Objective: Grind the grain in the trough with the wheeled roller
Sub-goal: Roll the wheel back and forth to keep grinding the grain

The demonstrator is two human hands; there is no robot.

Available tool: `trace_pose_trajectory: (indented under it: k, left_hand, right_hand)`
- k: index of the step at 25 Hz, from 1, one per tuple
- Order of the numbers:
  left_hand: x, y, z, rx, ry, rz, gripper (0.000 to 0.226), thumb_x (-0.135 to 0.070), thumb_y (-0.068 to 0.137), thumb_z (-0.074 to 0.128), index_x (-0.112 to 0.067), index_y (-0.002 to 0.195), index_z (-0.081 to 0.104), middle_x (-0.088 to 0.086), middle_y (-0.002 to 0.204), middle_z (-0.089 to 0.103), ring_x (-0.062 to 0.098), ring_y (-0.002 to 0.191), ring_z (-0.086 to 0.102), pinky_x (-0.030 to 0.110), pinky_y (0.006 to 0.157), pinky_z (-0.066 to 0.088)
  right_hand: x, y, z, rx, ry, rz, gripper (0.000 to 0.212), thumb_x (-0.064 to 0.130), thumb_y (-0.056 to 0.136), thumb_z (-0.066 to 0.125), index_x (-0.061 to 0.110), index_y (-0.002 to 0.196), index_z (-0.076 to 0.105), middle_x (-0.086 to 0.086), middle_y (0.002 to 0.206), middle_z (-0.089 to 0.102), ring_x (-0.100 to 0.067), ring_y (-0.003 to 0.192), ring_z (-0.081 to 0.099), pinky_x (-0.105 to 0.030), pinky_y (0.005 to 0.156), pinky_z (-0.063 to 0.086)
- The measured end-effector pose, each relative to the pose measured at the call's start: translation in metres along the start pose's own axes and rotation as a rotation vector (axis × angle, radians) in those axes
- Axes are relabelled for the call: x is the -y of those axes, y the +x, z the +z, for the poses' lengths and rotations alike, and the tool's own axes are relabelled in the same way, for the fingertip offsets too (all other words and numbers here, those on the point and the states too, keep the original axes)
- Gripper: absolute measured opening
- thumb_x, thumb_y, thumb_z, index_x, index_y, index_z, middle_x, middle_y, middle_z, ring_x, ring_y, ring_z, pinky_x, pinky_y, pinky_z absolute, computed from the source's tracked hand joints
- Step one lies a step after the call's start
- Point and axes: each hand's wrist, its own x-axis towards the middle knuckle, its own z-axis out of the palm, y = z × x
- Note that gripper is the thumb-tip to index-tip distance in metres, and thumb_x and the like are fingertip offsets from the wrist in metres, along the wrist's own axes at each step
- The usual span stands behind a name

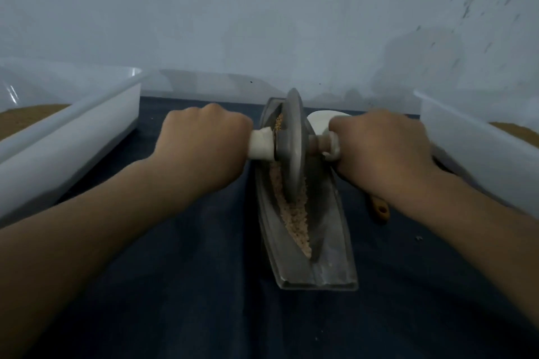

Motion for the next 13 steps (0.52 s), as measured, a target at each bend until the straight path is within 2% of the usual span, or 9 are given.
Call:
trace_pose_trajectory:
  k: [2, 5, 8, 10, 13]
  left_hand:
    - [-0.006, 0.029, 0.012, -0.038, 0.012, -0.051, 0.011, -0.028, 0.088, 0.059, -0.027, 0.081, 0.050, -0.003, 0.063, 0.032, 0.021, 0.059, 0.038, 0.031, 0.051, 0.026]
    - [-0.010, 0.053, 0.005, -0.065, 0.029, -0.042, 0.001, -0.019, 0.085, 0.061, -0.020, 0.085, 0.061, 0.000, 0.061, 0.032, 0.025, 0.058, 0.041, 0.030, 0.051, 0.027]
    - [-0.012, 0.036, -0.011, -0.046, 0.033, 0.006, 0.005, -0.020, 0.087, 0.058, -0.023, 0.090, 0.060, -0.001, 0.066, 0.037, 0.027, 0.061, 0.050, 0.031, 0.051, 0.027]
    - [-0.006, 0.005, -0.018, -0.044, 0.004, 0.044, 0.009, -0.027, 0.084, 0.060, -0.026, 0.085, 0.051, -0.005, 0.064, 0.031, 0.023, 0.057, 0.043, 0.030, 0.050, 0.024]
    - [0.007, -0.033, -0.041, -0.098, 0.010, 0.122, 0.035, -0.032, 0.063, 0.074, -0.029, 0.069, 0.040, -0.008, 0.057, 0.016, 0.018, 0.046, 0.021, 0.021, 0.048, 0.009]
  right_hand:
    - [0.004, 0.027, 0.024, -0.043, 0.095, 0.060, 0.028, 0.032, 0.084, 0.064, 0.025, 0.072, 0.040, 0.002, 0.063, 0.046, -0.025, 0.059, 0.051, -0.025, 0.050, 0.027]
    - [0.003, 0.042, 0.040, 0.014, 0.240, 0.119, 0.018, 0.034, 0.090, 0.061, 0.029, 0.080, 0.047, 0.001, 0.071, 0.051, -0.028, 0.070, 0.058, -0.030, 0.054, 0.036]
    - [-0.001, 0.013, 0.026, 0.031, 0.224, 0.080, 0.030, 0.042, 0.088, 0.062, 0.028, 0.075, 0.039, 0.004, 0.069, 0.047, -0.021, 0.062, 0.044, -0.029, 0.052, 0.029]
    - [-0.004, -0.013, 0.002, 0.017, 0.137, 0.020, 0.036, 0.042, 0.082, 0.061, 0.028, 0.065, 0.033, 0.008, 0.061, 0.037, -0.015, 0.050, 0.032, -0.025, 0.047, 0.020]
    - [-0.009, -0.044, -0.034, -0.048, 0.086, -0.051, 0.029, 0.045, 0.064, 0.057, 0.033, 0.058, 0.032, 0.013, 0.049, 0.025, -0.007, 0.040, 0.022, -0.017, 0.045, 0.015]
